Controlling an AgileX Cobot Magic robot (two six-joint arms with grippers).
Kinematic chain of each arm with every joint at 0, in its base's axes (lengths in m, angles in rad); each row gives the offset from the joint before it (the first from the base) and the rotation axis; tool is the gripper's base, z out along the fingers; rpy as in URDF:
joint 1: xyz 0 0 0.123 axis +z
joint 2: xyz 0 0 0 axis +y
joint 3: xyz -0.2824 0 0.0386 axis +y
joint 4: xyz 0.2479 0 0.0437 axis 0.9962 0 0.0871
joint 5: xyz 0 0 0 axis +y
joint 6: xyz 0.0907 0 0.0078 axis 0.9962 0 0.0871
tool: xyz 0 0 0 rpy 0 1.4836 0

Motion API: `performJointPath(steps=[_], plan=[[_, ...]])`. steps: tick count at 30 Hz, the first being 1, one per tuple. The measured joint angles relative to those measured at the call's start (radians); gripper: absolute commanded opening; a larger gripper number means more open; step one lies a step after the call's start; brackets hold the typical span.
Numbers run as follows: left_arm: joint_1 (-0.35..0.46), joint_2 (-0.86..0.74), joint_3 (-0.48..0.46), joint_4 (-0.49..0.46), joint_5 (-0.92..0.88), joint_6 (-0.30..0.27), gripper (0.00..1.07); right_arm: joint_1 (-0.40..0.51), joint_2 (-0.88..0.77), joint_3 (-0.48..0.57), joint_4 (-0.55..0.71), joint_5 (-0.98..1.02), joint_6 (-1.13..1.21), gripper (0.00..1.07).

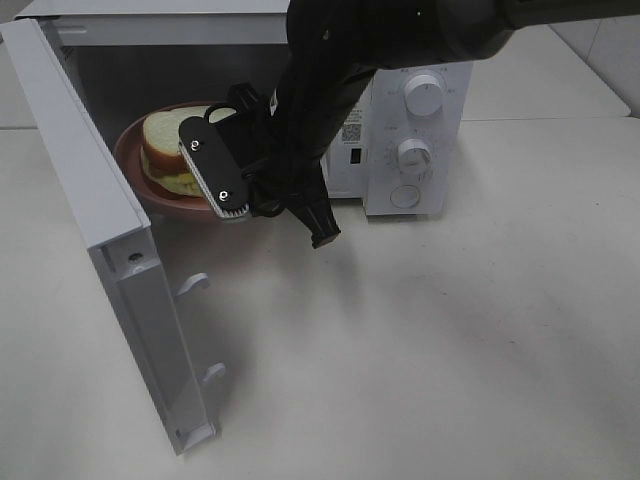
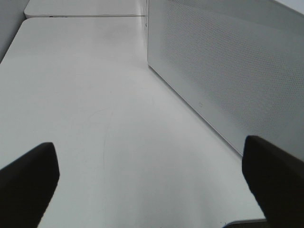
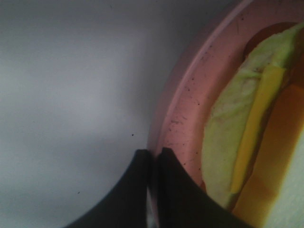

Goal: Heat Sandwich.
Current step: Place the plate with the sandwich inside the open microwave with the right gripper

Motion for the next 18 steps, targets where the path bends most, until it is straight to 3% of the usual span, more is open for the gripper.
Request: performJointPath(steps=[18], plan=[[0.000,0.000,0.000,0.000,0.000,0.000,1.05,-0.010,0.180,-0.315,-0.135,0.100,0.173,0.01]])
